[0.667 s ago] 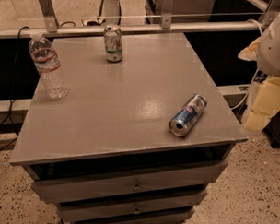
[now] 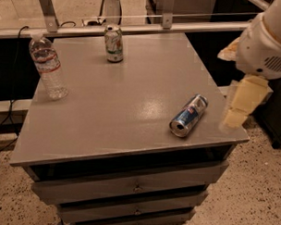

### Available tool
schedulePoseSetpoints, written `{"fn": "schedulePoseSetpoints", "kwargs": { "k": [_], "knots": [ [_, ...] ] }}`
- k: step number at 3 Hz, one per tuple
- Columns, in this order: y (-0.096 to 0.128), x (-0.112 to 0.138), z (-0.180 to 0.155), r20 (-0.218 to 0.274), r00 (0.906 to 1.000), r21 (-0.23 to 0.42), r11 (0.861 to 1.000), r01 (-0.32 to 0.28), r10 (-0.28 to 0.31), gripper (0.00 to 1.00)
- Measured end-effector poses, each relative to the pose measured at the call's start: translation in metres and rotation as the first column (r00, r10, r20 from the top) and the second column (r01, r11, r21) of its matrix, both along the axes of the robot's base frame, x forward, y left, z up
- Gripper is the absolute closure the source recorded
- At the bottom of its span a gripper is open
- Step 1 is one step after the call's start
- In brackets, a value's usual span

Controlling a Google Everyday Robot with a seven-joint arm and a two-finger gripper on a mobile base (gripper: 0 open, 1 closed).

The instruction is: Move water bottle near 7up can

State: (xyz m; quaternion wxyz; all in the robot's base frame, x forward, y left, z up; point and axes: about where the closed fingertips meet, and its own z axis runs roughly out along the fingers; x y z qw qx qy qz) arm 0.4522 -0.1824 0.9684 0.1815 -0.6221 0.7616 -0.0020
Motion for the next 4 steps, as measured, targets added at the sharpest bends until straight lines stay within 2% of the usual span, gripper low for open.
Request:
{"fn": "schedulePoseSetpoints", "kwargs": {
  "k": [1, 2, 3, 4],
  "knots": [
    [0.075, 0.031, -0.019, -0.007, 0.9955, 0.146, 0.985, -0.092, 0.094, 0.00],
    [0.162, 0.058, -0.024, 0.014, 0.9848, 0.302, 0.938, -0.169, 0.173, 0.00],
    [0.245, 0.073, -0.012, 0.067, 0.9782, 0.445, 0.872, -0.206, 0.197, 0.00],
    [0.245, 0.073, -0.012, 0.067, 0.9781, 0.445, 0.872, -0.206, 0.197, 0.00]
  ]
}}
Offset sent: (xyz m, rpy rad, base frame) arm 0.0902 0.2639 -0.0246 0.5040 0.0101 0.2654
